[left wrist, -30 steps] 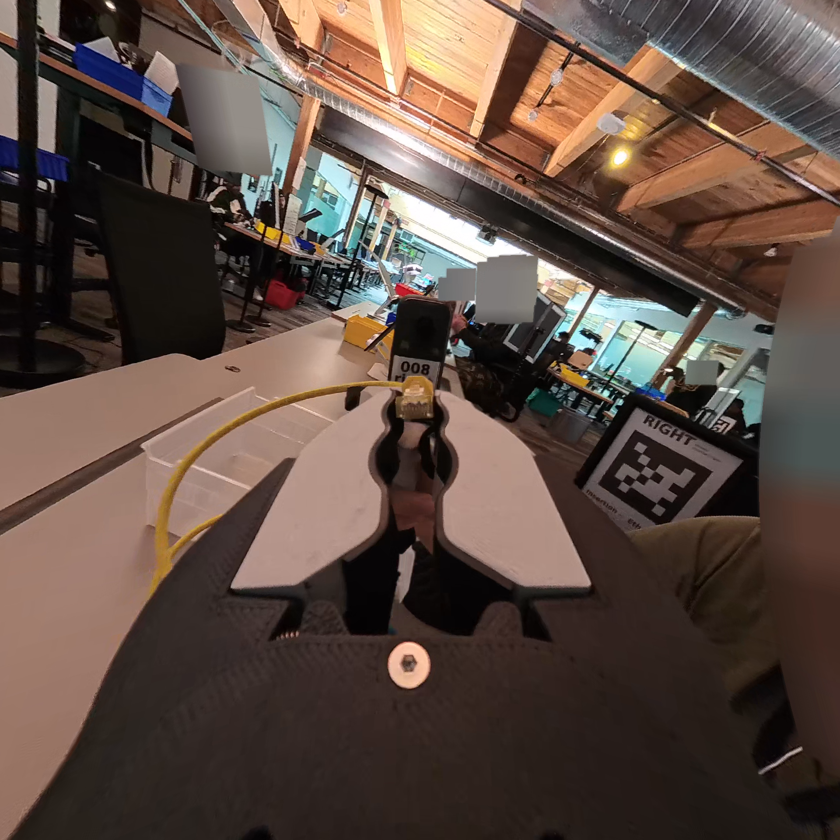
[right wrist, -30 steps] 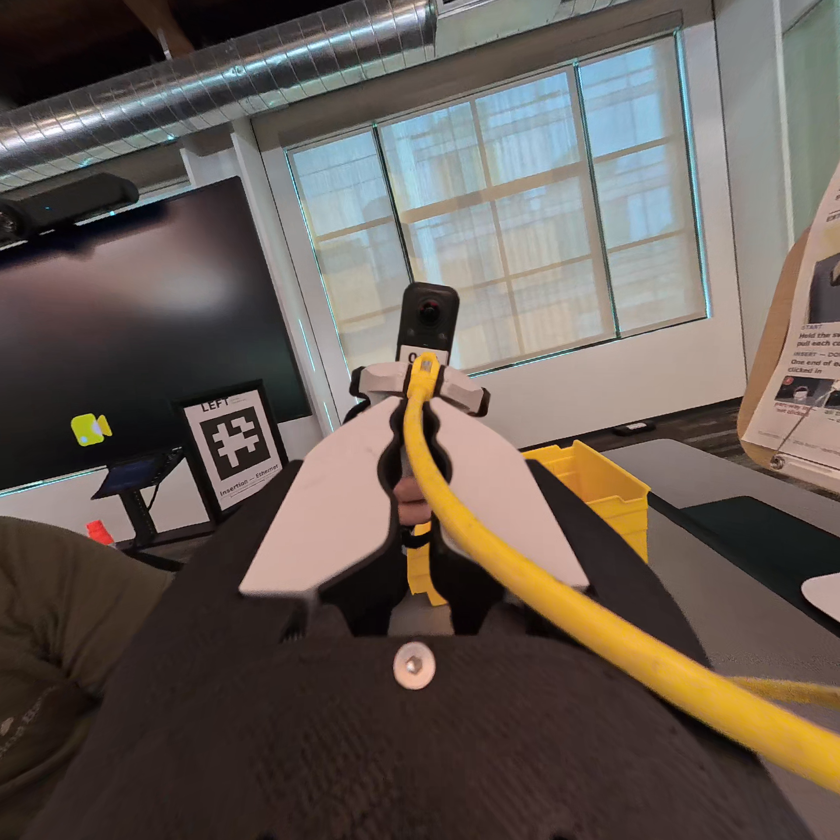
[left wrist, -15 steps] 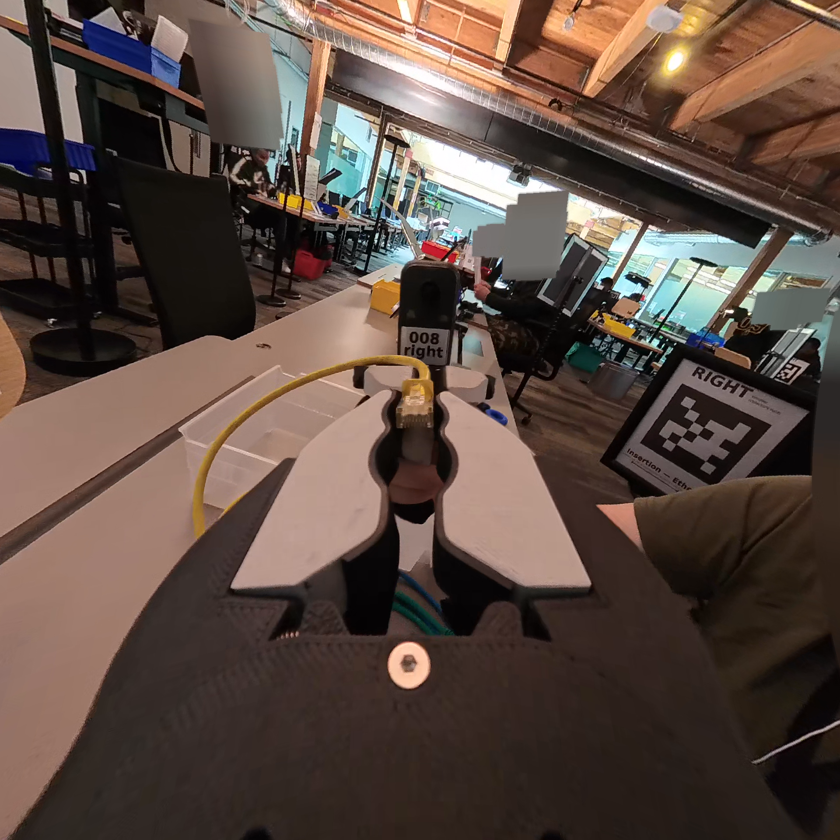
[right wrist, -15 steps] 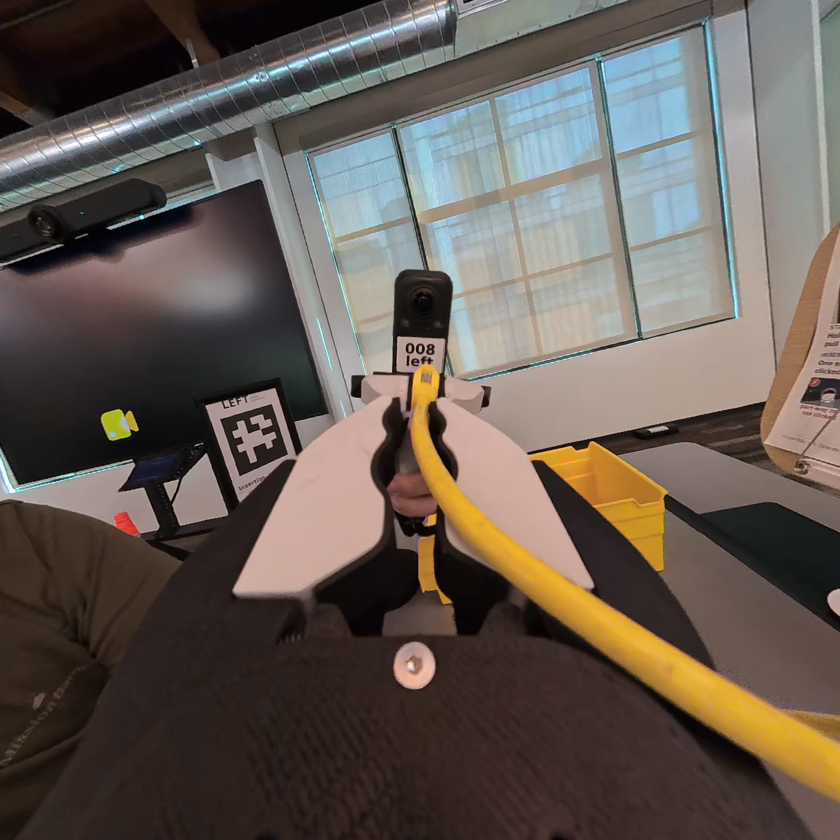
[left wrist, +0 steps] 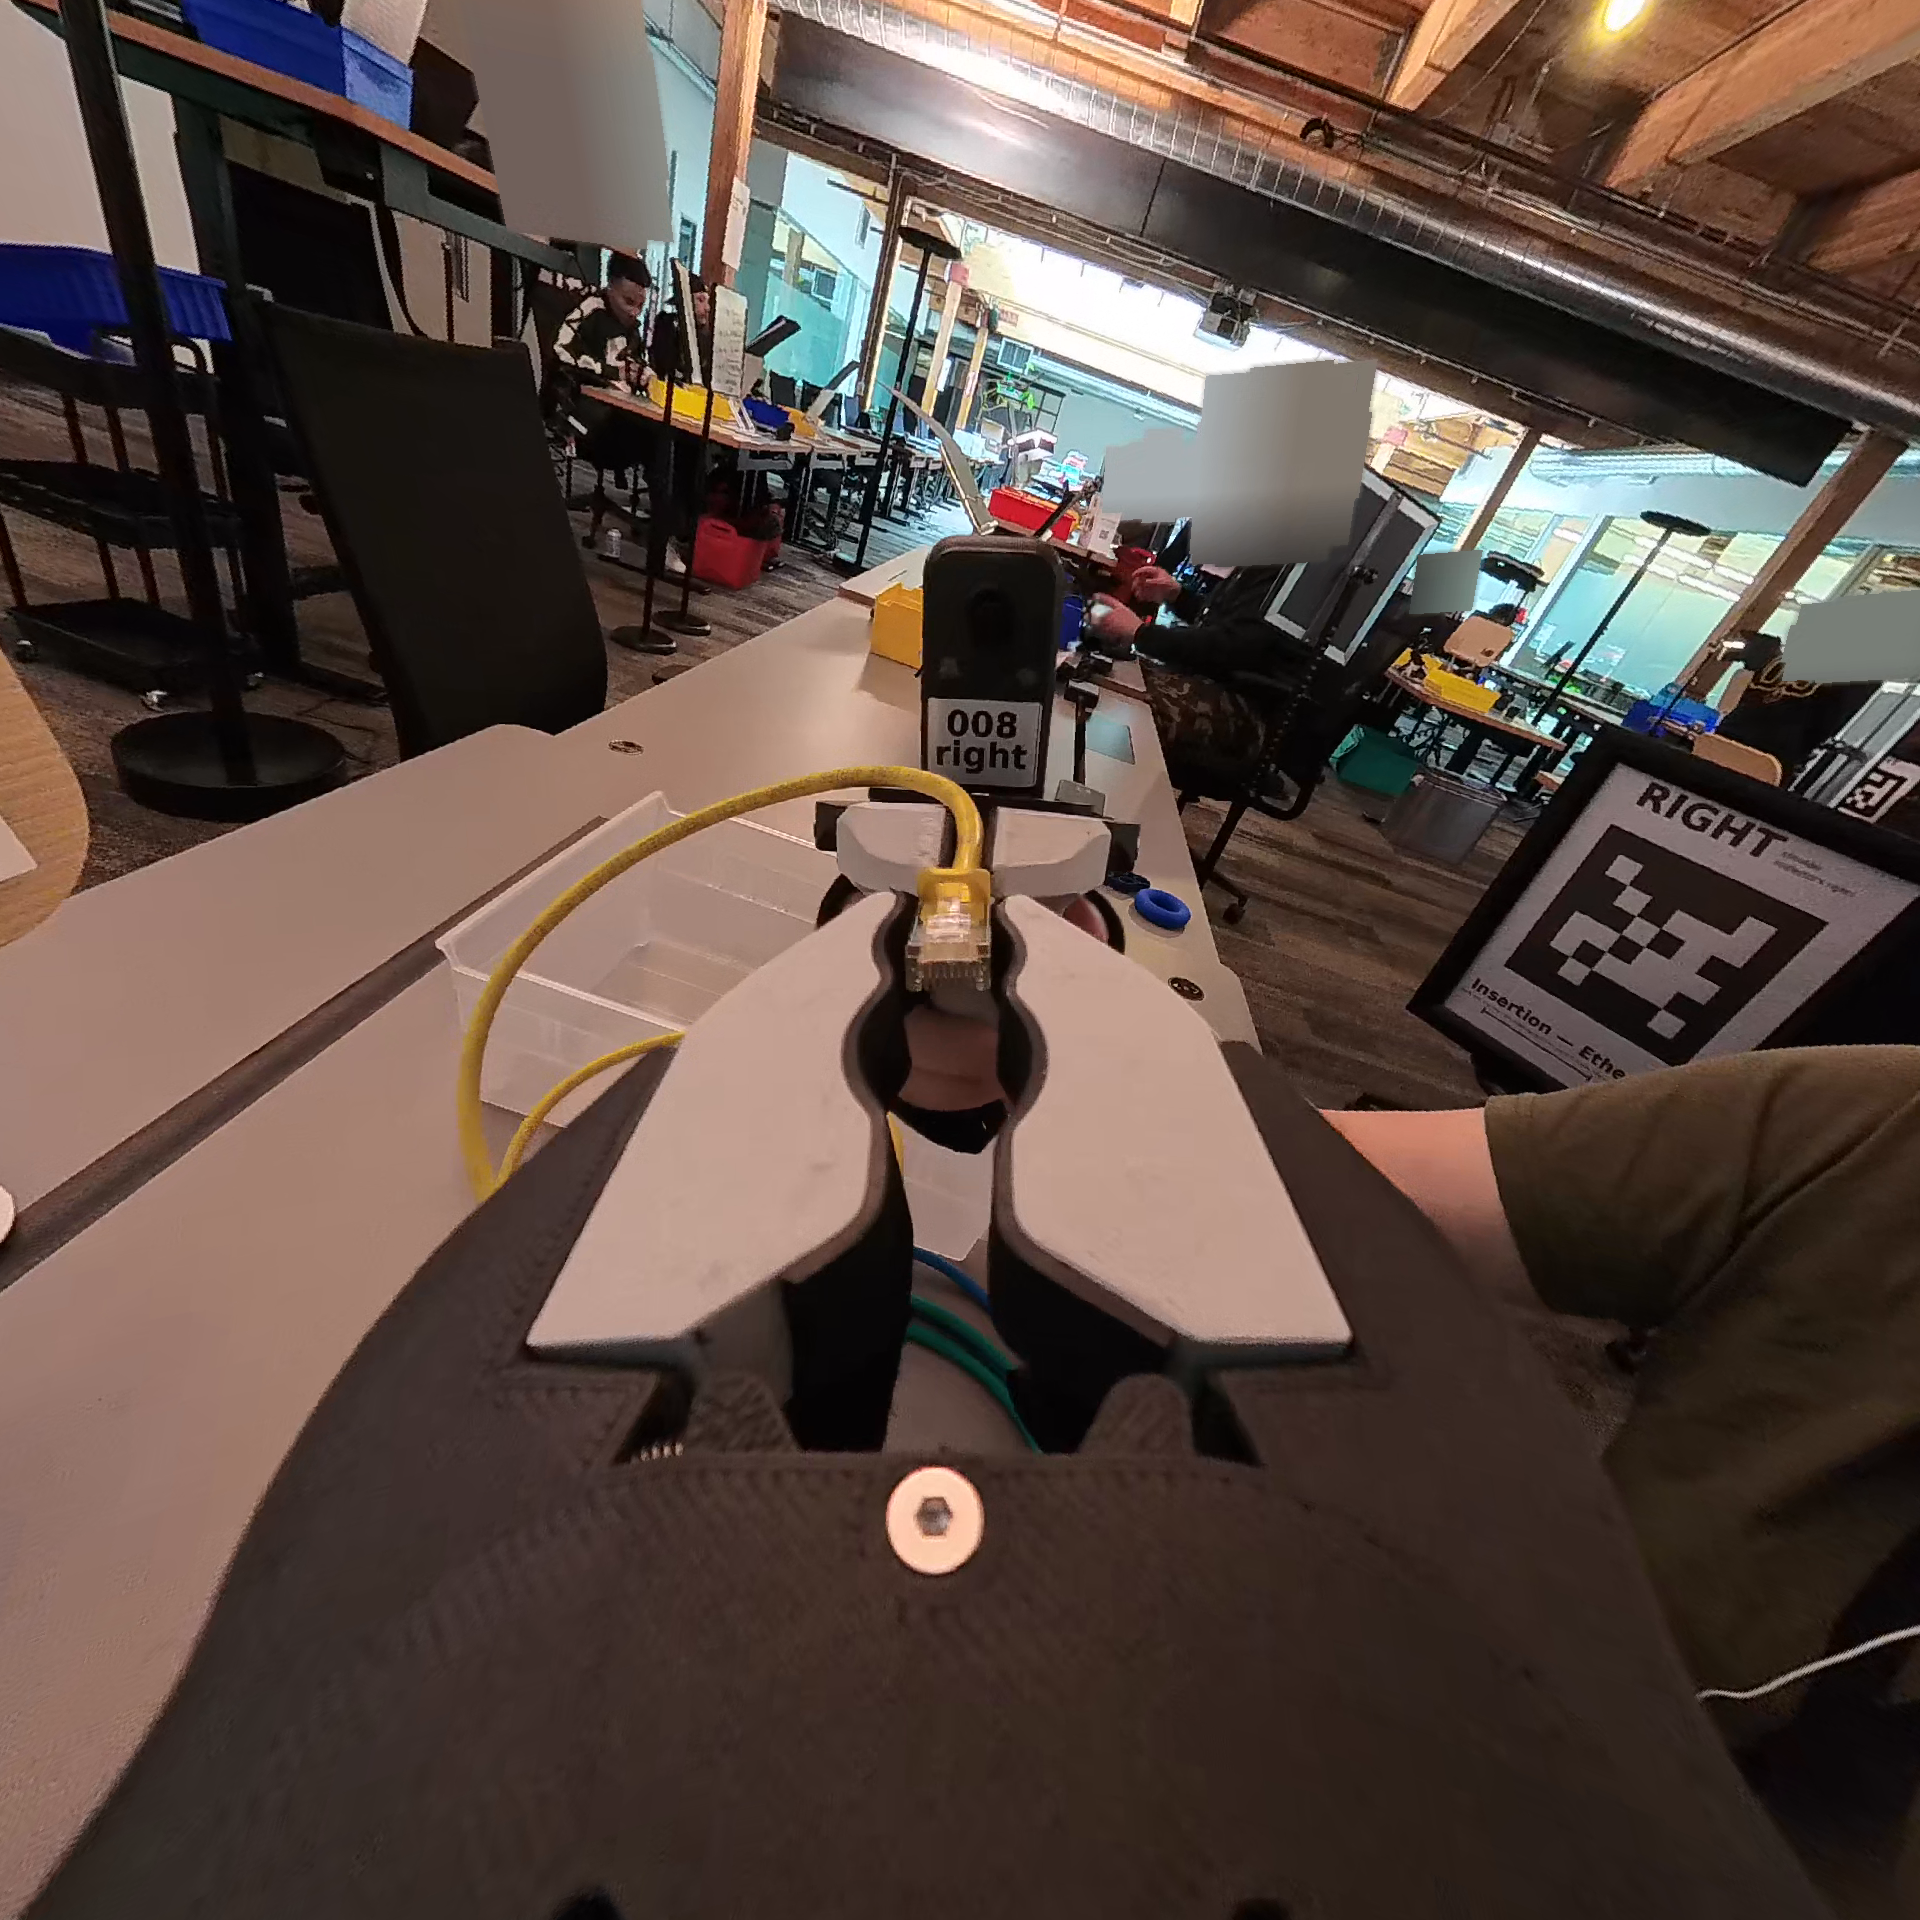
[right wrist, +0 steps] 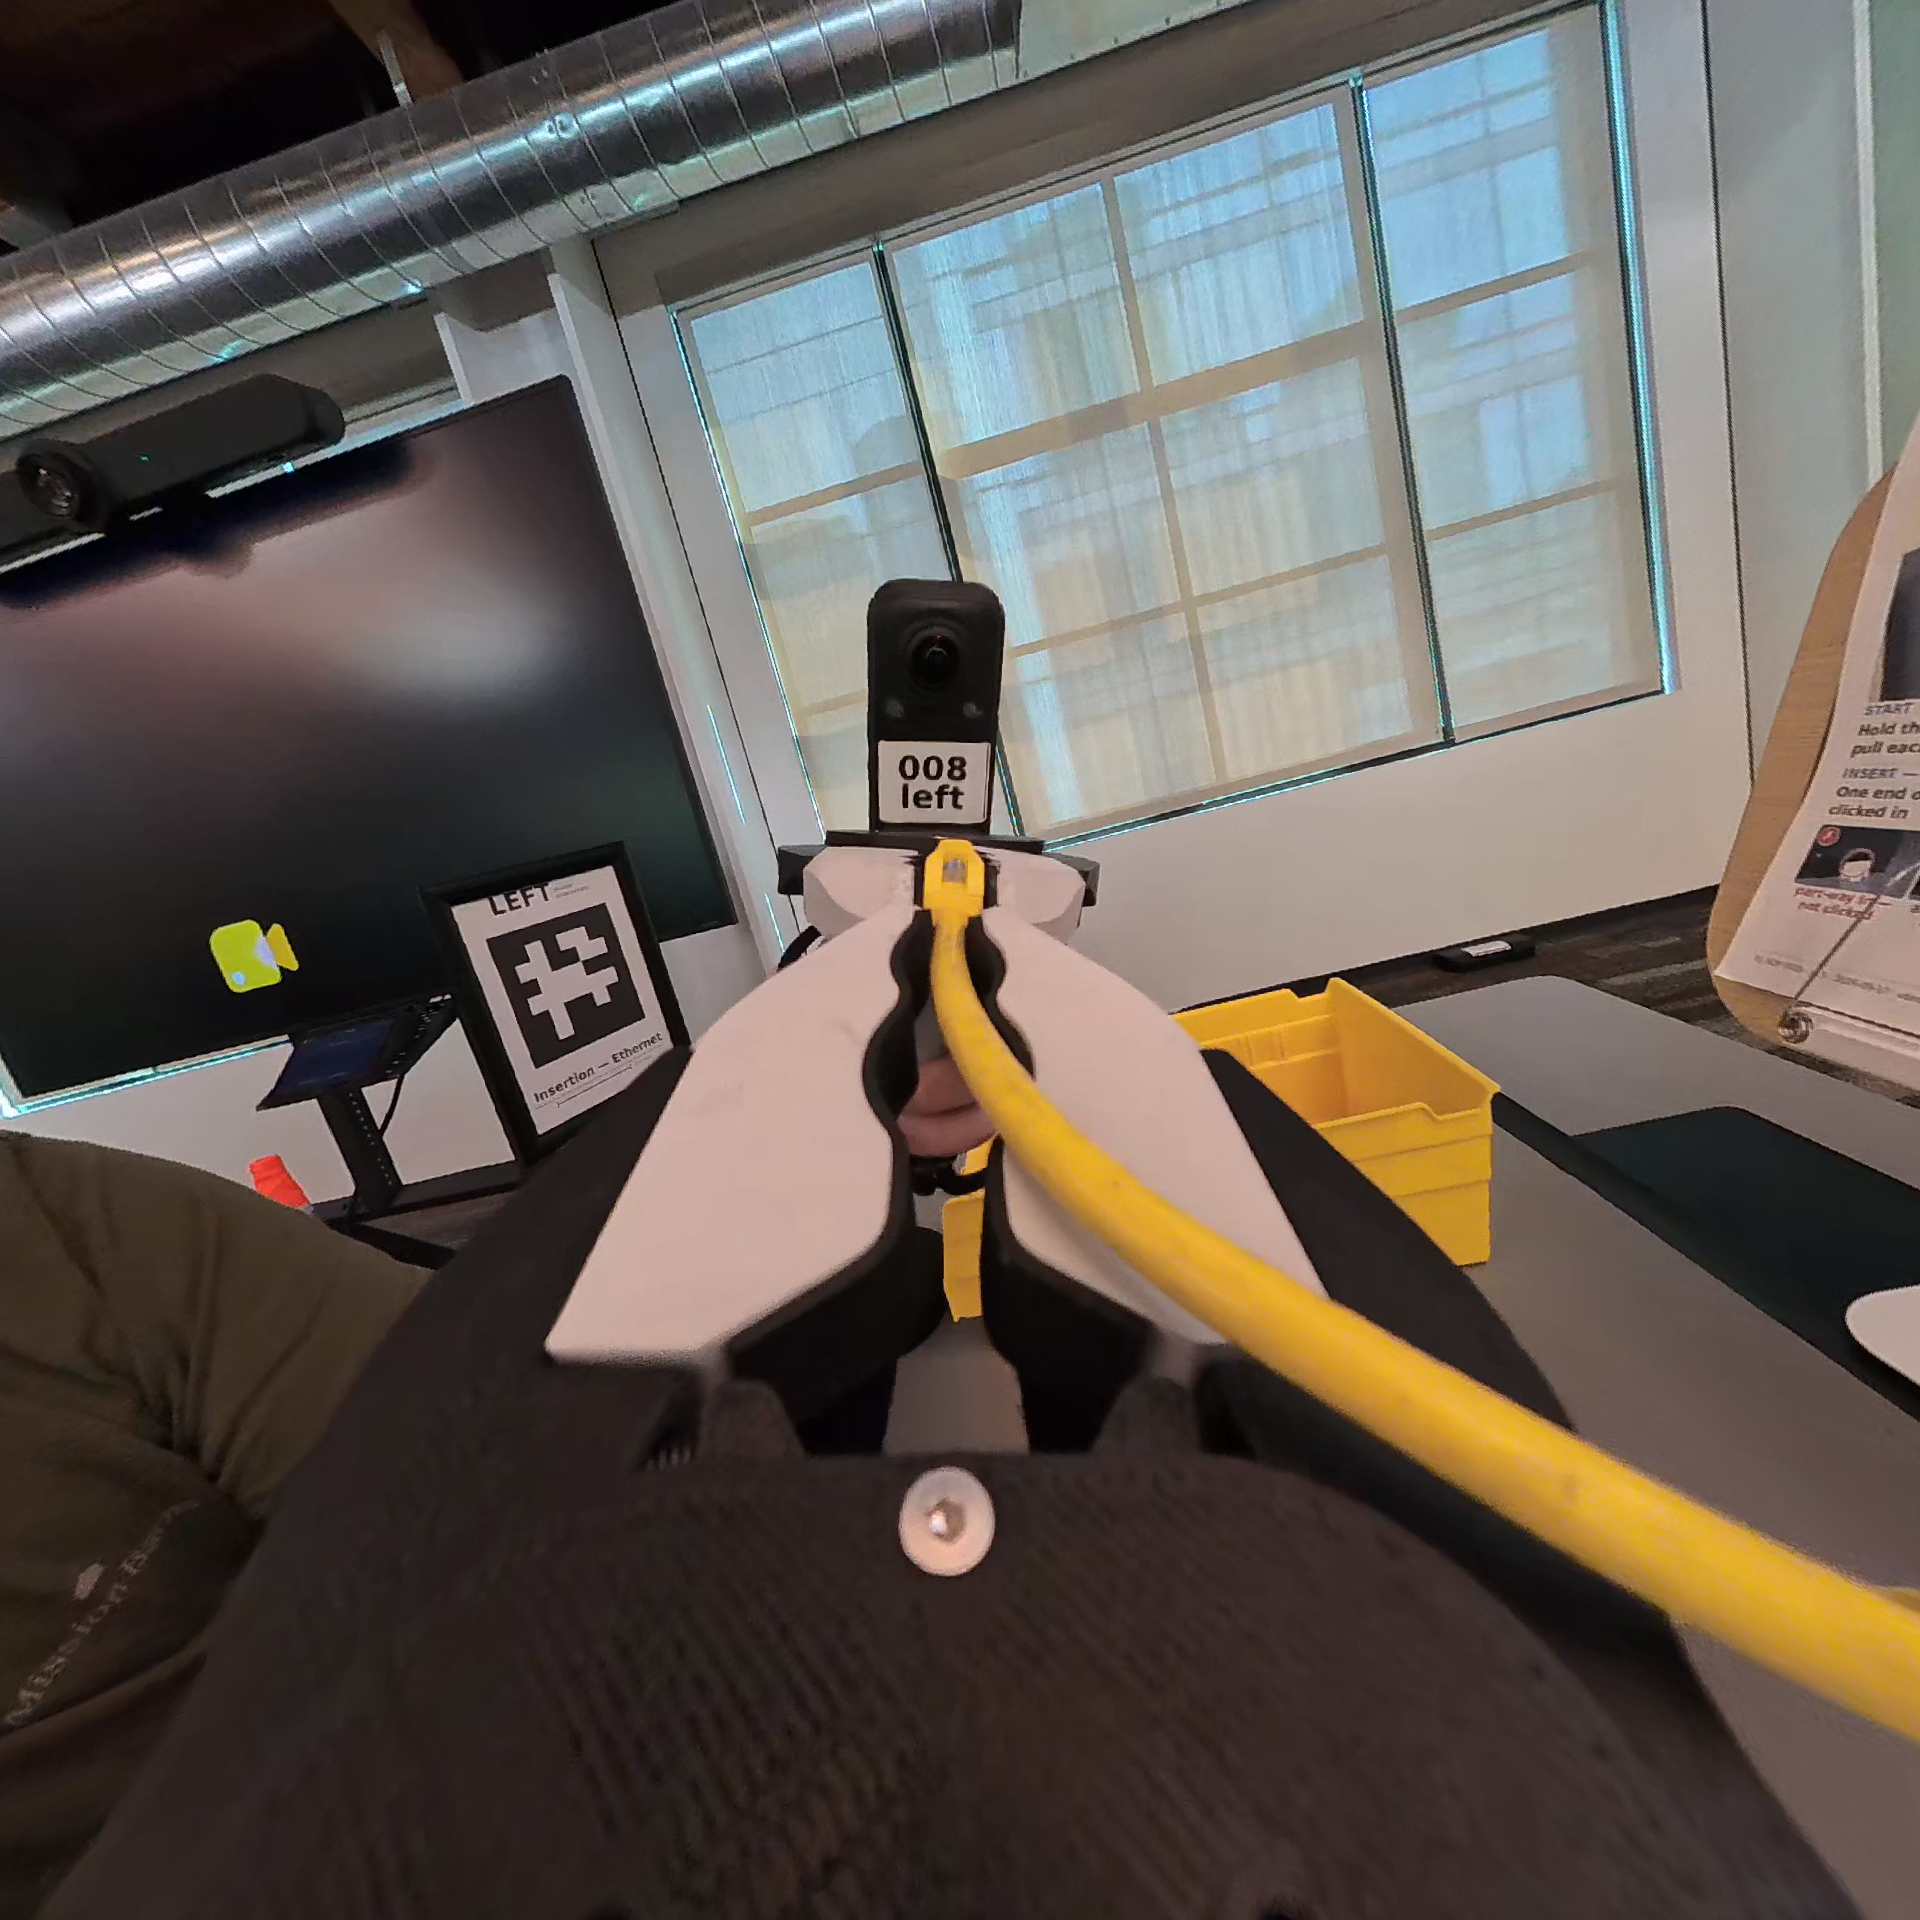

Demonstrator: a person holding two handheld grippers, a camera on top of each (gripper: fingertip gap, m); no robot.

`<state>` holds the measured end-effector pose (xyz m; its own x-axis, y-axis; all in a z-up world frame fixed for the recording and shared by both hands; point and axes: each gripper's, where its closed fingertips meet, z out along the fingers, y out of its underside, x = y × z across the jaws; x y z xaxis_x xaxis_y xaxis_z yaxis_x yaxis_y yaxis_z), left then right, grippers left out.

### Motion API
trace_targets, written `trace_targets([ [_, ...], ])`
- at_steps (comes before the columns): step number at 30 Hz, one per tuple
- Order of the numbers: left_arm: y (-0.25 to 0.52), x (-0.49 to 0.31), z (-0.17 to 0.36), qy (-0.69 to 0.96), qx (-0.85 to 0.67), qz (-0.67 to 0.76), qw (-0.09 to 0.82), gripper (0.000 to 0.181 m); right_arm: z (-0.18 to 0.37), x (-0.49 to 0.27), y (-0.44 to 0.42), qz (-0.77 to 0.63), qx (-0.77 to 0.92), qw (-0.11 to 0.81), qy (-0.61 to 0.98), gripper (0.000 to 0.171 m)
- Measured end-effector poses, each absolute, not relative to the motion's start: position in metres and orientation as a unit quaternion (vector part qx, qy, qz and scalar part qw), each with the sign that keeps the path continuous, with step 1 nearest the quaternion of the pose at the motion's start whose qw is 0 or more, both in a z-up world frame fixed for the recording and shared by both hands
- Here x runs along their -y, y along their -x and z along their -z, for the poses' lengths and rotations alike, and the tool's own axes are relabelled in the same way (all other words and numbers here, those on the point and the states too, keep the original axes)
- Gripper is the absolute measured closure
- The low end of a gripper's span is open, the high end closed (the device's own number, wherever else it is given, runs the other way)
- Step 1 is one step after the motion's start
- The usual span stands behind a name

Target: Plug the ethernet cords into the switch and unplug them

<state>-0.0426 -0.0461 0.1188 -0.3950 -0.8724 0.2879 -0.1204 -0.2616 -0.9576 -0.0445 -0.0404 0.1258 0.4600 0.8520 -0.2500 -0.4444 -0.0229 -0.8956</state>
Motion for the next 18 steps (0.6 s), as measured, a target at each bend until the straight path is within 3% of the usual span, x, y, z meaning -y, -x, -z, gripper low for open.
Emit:
trace_targets([
  [18,0.0371,0.045,-0.1094,0.474,-0.546,0.622,0.3,0.168,-0.1178,0.0407,0.0403,-0.38,0.246,0.694,0.56,0.165],
])
